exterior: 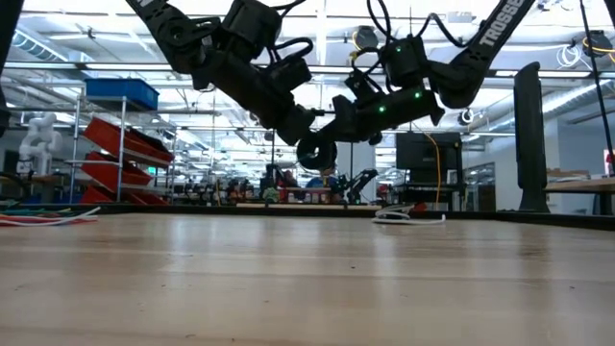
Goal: Coil cords
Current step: Coil the green wire onto the spool
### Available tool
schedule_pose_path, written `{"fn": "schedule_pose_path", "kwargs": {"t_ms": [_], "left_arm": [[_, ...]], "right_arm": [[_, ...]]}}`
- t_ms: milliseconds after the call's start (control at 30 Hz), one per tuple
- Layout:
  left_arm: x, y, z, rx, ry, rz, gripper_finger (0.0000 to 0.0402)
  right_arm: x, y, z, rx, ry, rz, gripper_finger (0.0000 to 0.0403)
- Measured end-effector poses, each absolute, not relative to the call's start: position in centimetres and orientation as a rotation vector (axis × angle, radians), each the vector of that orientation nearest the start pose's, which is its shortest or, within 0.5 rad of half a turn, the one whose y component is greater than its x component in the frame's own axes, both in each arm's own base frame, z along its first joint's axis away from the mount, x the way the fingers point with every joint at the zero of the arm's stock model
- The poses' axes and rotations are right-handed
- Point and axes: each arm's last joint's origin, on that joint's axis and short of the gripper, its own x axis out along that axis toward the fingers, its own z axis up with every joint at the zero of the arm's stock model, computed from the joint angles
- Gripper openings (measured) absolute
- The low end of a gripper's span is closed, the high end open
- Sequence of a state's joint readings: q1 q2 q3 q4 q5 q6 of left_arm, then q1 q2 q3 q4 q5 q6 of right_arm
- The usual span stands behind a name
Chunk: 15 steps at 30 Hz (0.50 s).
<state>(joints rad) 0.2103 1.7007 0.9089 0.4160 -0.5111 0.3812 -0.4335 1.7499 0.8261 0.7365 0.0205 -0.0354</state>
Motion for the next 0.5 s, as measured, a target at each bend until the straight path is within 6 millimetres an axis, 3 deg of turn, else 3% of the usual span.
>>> {"fn": "schedule_pose_path", "kwargs": {"t_ms": [500], "left_arm": [[34.3,9.7,20.8,0.434,0.64,0.58,0.0031]], "right_arm": [[32.3,-13.6,18.7,-0.012,0.303,-0.369,0.0]]}}
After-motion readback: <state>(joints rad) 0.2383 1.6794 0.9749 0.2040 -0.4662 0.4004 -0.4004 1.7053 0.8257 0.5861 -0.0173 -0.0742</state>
